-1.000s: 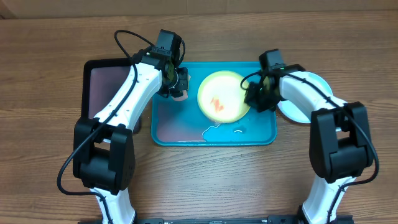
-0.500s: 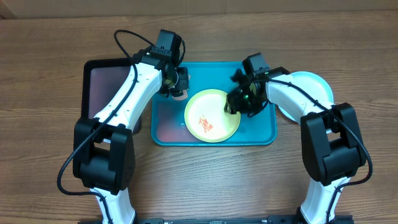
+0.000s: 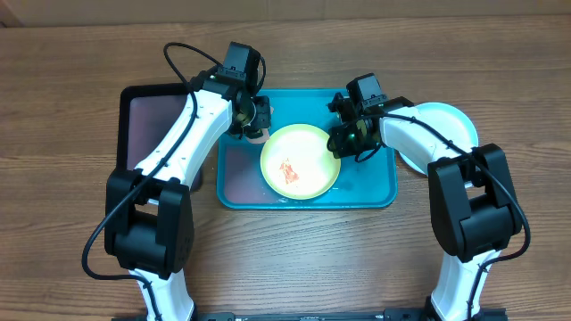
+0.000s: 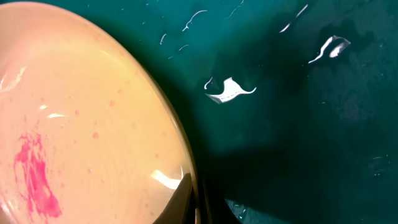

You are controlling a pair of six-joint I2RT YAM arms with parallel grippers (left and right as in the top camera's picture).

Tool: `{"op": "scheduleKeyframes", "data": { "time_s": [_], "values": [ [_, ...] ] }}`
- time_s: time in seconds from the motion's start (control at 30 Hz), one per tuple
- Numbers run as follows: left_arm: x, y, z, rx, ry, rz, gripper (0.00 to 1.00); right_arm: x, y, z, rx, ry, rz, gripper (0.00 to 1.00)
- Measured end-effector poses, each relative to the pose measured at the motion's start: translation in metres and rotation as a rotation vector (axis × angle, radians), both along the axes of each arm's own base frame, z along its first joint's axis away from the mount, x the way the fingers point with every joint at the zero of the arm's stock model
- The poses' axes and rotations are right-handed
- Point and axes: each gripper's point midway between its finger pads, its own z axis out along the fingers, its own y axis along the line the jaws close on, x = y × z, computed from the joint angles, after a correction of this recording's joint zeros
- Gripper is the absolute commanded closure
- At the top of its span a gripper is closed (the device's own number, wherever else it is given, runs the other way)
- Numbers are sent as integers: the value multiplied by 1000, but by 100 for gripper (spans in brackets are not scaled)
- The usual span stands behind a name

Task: Clean dirty plates on tray and stack at the side
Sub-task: 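Scrub the yellow plate with the sponge in the left gripper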

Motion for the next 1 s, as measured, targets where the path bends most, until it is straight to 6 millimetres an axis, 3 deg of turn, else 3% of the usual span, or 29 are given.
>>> {"op": "scheduleKeyframes", "data": {
  "time_s": [0.3,0.47,0.7,0.87,1.0],
  "values": [
    [-1,0,0,1,4,0,96,-9,0,-1,33,145,-279,96],
    [1,-8,-3,19,-28,-17,96,-12,11,-1,35,169,-341,96],
    [-18,-28,-35,105,-45,-80,96,-17,25,-1,33,169,-337,96],
    [-43,-10,-64,201,12,-9,96,-17,25,-1,36,170,-343,96],
    [-45,-7,-67,210,13,9,96,-16,25,-1,37,169,-342,96]
  ]
}}
